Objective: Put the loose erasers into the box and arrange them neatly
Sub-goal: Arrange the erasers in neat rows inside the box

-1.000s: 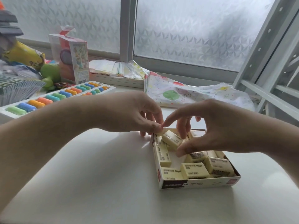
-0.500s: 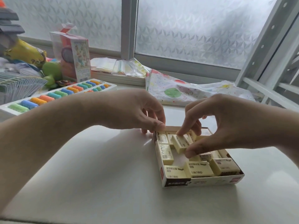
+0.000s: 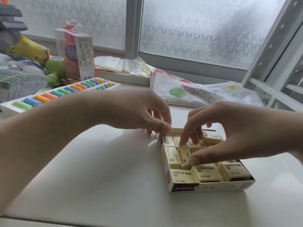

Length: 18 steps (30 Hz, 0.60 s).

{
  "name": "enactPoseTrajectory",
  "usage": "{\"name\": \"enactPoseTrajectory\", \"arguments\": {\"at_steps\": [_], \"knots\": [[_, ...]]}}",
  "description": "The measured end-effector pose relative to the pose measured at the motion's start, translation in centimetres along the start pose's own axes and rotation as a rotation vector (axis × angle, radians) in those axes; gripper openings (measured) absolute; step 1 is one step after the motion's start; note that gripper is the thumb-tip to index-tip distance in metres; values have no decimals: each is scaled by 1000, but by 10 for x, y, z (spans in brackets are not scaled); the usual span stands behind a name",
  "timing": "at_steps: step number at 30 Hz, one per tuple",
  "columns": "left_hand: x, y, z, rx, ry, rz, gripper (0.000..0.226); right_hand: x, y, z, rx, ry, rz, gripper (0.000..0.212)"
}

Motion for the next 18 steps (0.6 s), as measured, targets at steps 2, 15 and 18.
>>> {"name": "enactPoseTrajectory", "arguments": {"at_steps": [2, 15, 18], "knots": [[0, 0, 0, 2, -1, 1, 20, -2, 1, -1, 26, 15, -5, 37], [2, -2, 0, -26, -26, -44, 20, -5, 10, 7, 50, -4, 2, 41], [13, 7, 6, 56, -126, -119, 15, -5, 11, 11, 11, 10, 41, 40]]}}
Point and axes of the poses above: each hand's wrist, its own z-axis away from the middle knuckle, its own y-axis out of the back of the hand, x = y × z, the point moved 8 cm from there along -z, towards the middle knuckle, and after that the axes turned 14 degrees about z, right-handed, at the moved point
